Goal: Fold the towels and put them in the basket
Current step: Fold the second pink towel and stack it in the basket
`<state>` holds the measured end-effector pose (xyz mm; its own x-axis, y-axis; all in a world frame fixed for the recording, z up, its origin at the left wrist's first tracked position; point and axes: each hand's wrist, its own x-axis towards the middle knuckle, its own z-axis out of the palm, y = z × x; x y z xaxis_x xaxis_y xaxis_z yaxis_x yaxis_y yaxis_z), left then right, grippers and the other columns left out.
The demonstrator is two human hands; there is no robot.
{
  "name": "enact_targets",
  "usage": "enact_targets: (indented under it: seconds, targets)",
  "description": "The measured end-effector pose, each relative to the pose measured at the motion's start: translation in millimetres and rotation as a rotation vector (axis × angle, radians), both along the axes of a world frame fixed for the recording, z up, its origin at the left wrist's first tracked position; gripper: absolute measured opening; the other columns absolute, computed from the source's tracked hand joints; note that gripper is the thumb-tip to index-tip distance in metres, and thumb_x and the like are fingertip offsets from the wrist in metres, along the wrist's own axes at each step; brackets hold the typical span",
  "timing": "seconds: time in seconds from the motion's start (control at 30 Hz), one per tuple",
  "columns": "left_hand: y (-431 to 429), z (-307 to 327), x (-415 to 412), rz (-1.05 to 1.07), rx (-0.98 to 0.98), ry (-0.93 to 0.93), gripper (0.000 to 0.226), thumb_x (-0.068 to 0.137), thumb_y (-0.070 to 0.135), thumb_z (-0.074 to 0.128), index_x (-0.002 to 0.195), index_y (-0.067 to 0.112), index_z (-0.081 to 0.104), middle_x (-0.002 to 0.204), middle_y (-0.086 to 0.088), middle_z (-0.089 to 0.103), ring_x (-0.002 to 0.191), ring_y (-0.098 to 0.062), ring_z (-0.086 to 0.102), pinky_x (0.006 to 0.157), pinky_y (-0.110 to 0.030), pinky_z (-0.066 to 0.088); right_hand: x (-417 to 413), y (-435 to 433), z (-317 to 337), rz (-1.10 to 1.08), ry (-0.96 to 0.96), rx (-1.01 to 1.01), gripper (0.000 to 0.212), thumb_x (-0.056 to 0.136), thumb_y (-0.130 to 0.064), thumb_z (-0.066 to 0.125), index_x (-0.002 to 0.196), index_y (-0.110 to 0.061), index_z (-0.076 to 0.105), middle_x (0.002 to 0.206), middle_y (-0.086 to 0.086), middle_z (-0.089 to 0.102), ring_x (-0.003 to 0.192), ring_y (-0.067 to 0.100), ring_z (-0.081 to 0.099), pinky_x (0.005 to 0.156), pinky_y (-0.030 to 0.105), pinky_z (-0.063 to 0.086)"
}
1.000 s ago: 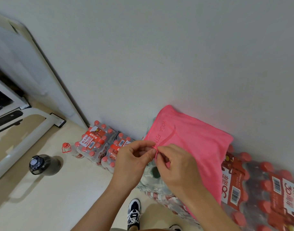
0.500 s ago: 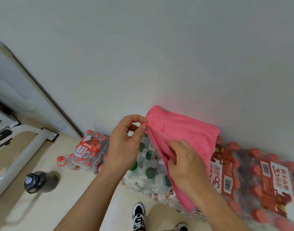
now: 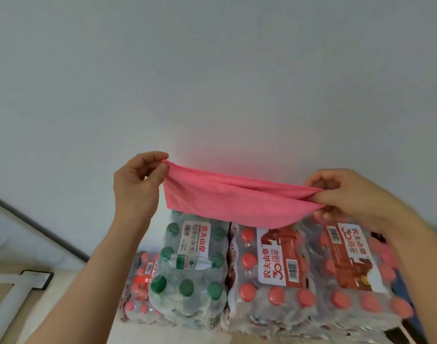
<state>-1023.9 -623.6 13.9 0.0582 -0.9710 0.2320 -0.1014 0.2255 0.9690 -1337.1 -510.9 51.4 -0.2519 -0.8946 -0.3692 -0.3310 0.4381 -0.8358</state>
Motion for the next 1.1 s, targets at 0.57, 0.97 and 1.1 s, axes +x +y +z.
enact_targets:
  seconds: [0.57, 0.97, 1.1]
  targets:
    - [56, 97, -75, -0.034, -0.270, -0.607, 0.042, 0.073, -0.010, 0.060, 0.086, 0.028, 0.072, 0.085, 0.021, 0.071, 0.080, 0.001, 0.065, 0.077, -0.010, 0.049, -104, -1, 127, 0.017, 0.145, -0.392, 0.020, 0.083, 0.006, 0.053, 0.084, -0.005, 0.070, 0.058, 0.004, 0.061, 0.046, 0.006, 0.057, 0.043, 0.016, 0.047]
    - [47, 119, -165, 0.101, -0.218, -0.470, 0.032, 0.080, 0.004, 0.049, 0.066, 0.028, 0.065, 0.067, 0.015, 0.060, 0.056, -0.004, 0.051, 0.057, -0.020, 0.039, -167, 17, 112, -0.042, 0.158, -0.561, 0.017, 0.083, 0.005, 0.056, 0.081, -0.007, 0.068, 0.063, 0.003, 0.067, 0.054, 0.014, 0.068, 0.051, 0.022, 0.053]
    - [47, 128, -152, -0.024, -0.202, -0.454, 0.028, 0.076, 0.006, 0.047, 0.066, 0.019, 0.070, 0.048, 0.013, 0.053, 0.046, -0.006, 0.040, 0.048, -0.020, 0.032, -168, 29, 118, -0.004, 0.150, -0.514, 0.020, 0.084, 0.002, 0.051, 0.078, -0.003, 0.069, 0.062, 0.007, 0.066, 0.053, 0.013, 0.066, 0.054, 0.024, 0.053]
